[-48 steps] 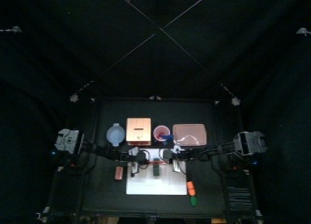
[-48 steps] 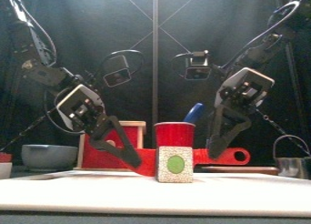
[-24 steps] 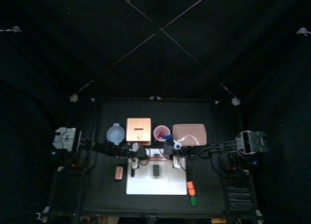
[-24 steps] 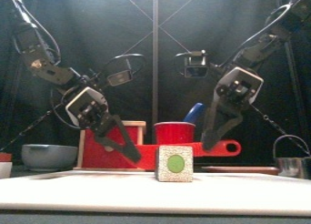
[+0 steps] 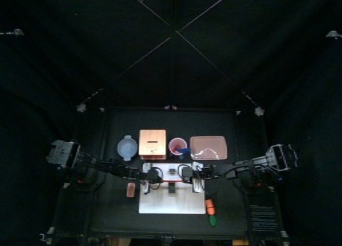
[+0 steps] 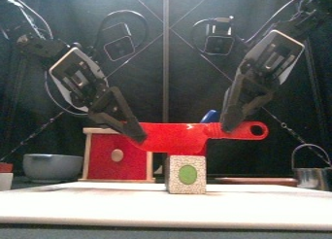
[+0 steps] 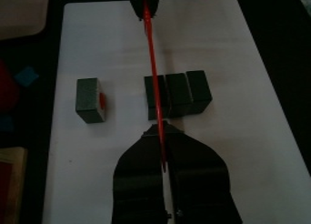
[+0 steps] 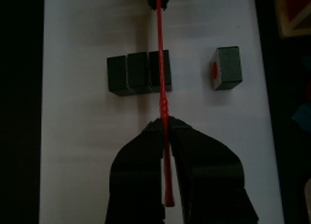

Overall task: Cut the sushi into 4 pieces with the knife
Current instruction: Cut the sushi into 4 pieces

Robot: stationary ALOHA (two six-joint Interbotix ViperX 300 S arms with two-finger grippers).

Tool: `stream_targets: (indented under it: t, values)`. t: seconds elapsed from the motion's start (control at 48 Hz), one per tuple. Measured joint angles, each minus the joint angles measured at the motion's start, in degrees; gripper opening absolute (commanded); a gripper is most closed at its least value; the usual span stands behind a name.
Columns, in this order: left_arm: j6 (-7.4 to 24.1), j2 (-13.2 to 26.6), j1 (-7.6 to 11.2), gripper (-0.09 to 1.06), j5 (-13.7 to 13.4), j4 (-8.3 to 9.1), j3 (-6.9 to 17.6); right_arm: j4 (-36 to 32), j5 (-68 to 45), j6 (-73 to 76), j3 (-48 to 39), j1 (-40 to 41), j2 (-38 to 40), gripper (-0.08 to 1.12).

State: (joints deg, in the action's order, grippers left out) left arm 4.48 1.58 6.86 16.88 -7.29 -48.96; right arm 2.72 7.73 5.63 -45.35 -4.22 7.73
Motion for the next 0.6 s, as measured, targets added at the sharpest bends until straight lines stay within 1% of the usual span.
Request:
stream_targets:
  t: [0.125,0.208,0.354,0.604]
  values:
    - [0.0,0.53,0.62,0.2,0.0,-1.05,0.0,-0.09,-0.18,0.0,-0.35,0.0,-0.09,0.07]
    - [0.09,1.23,0.7,0.2,0.0,-1.32,0.09,0.0,-0.26,0.0,-0.44,0.0,-0.09,0.07]
    - [0.09,2.37,0.79,0.2,0.09,-1.41,0.44,0.0,-0.44,-0.09,-0.44,0.09,-0.35,0.07]
    - [0.0,3.16,1.14,0.2,0.44,-1.58,0.7,0.79,-0.53,-0.09,-0.53,0.0,-1.14,0.07]
